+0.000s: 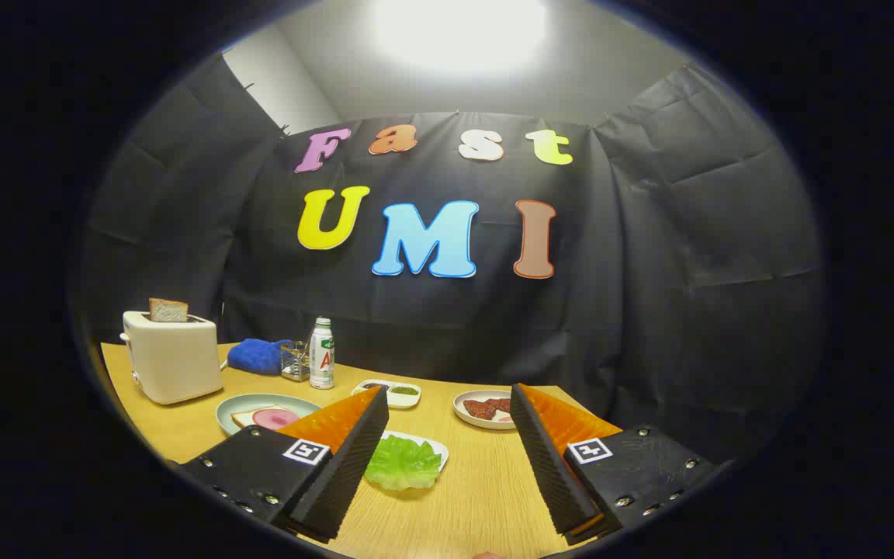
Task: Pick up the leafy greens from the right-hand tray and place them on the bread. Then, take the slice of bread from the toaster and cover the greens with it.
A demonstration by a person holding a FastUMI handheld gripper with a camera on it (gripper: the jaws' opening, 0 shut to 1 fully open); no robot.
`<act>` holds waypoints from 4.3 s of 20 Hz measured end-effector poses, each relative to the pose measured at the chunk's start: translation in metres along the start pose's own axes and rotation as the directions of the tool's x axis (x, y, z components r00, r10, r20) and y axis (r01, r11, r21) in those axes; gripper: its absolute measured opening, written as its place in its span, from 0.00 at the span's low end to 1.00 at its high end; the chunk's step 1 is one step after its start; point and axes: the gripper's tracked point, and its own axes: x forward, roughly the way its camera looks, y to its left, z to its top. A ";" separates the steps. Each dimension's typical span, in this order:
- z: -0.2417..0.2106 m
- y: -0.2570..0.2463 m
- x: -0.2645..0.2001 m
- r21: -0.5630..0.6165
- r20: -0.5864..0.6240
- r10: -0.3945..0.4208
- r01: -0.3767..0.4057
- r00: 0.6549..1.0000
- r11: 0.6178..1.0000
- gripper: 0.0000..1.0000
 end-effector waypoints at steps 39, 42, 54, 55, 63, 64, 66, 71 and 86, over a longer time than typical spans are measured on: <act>-0.154 0.044 0.051 0.141 -0.548 0.090 -0.015 0.832 0.990 0.85; -0.162 0.044 0.053 0.104 -0.588 0.078 -0.020 0.805 0.994 0.76; -0.142 0.054 0.056 0.196 -0.501 0.209 -0.125 0.840 0.973 0.09; -0.137 0.053 0.058 0.168 -0.493 0.204 -0.137 0.846 0.976 0.00; -0.106 0.055 0.059 0.160 -0.424 0.211 -0.157 0.881 0.975 0.01; -0.103 0.056 0.060 0.159 -0.420 0.212 -0.158 0.883 0.975 0.01; -0.099 0.057 0.060 0.164 -0.412 0.214 -0.159 0.886 0.974 0.01; -0.084 0.062 0.060 0.167 -0.381 0.217 -0.164 0.899 0.972 0.01; -0.051 0.109 0.068 0.182 -0.314 0.291 -0.244 0.904 0.953 0.00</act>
